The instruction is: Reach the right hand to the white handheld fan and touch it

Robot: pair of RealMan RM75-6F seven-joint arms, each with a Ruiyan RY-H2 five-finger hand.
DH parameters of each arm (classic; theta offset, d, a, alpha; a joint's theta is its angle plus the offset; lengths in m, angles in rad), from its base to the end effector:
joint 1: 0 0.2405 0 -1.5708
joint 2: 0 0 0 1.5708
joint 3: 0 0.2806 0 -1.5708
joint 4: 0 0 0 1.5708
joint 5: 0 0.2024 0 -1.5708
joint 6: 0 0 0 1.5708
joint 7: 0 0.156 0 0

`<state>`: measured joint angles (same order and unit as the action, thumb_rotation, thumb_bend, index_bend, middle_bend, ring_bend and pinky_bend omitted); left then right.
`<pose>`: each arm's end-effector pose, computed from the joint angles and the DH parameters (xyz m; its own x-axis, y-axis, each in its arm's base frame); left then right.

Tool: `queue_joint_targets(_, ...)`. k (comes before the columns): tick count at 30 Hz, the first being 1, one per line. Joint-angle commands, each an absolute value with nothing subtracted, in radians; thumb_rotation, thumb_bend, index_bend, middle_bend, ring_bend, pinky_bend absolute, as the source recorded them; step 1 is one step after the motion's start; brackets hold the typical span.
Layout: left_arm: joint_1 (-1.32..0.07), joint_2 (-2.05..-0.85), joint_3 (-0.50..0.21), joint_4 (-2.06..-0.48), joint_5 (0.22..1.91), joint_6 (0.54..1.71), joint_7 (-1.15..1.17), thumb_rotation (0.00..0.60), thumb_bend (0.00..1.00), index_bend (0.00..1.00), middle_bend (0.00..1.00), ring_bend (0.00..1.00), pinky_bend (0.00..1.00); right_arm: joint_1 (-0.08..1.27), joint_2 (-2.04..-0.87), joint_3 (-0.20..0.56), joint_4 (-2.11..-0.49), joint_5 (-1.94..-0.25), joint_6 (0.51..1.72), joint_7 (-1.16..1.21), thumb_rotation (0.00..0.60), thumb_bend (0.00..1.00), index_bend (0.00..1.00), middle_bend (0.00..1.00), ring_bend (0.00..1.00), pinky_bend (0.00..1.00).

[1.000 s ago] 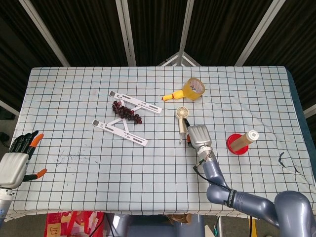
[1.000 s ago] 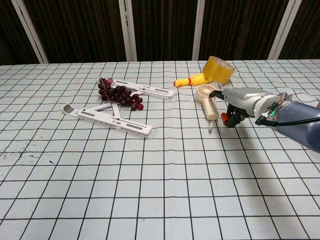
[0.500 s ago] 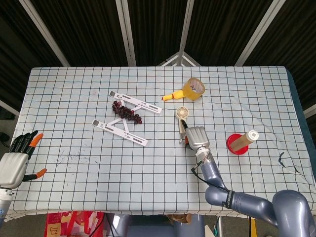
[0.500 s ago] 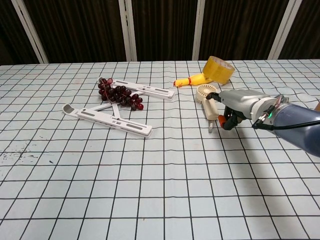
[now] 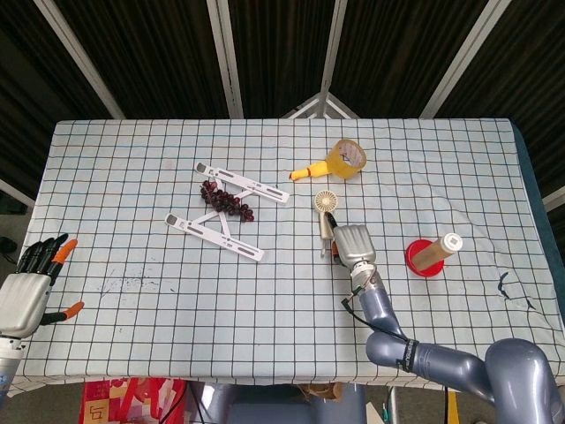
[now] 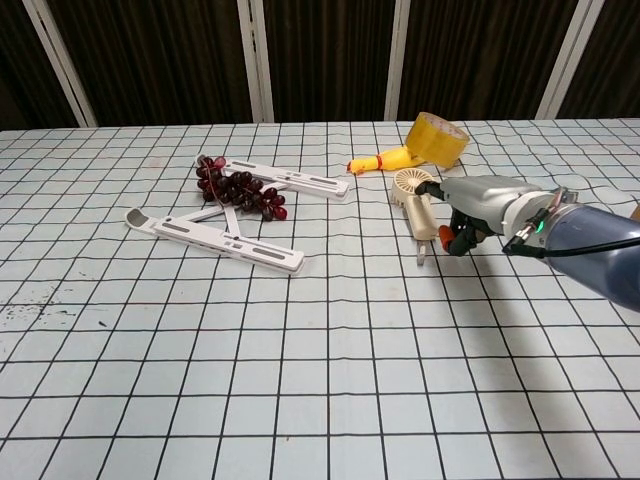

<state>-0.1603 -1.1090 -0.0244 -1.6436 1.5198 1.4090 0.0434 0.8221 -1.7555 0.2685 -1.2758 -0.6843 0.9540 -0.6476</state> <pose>-0.3132 0.2120 0.1614 0.4250 0.0719 0.9023 0.9030 -0.1022 -0.4172 -0.1745 -0.3997 -0.0612 0.4590 -0.3413 0.8203 -0.8868 -0.1202 0.4462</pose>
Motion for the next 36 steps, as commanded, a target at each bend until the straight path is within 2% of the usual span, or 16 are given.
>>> queue_joint_targets(1,-0.16,-1.109,-0.024,-1.644,1.52,1.409,0.044,0.6,0.0,0.0,0.0,0.0,0.0,0.821,-1.751,0.267,-1.282,-0.683,0.959,-0.647,0.6,0.71,0.0,0.84,0.9,0.87)
queue_joint_targets(21,-0.16,-1.106,-0.023,-1.648,1.518,1.409,0.038,0.6,0.0,0.0,0.0,0.0,0.0,0.828,-1.752,0.25,-1.28,-0.646,0.956,-0.66,0.6,0.71,0.0,0.84,0.9,0.87)
queue_joint_targets(36,-0.16,-1.106,-0.024,-1.648,1.517,1.41,0.033,0.6,0.0,0.0,0.0,0.0,0.0,0.827,-1.791,0.21,-1.245,-0.623,0.937,-0.676,0.6,0.72,0.0,0.84,0.9,0.87)
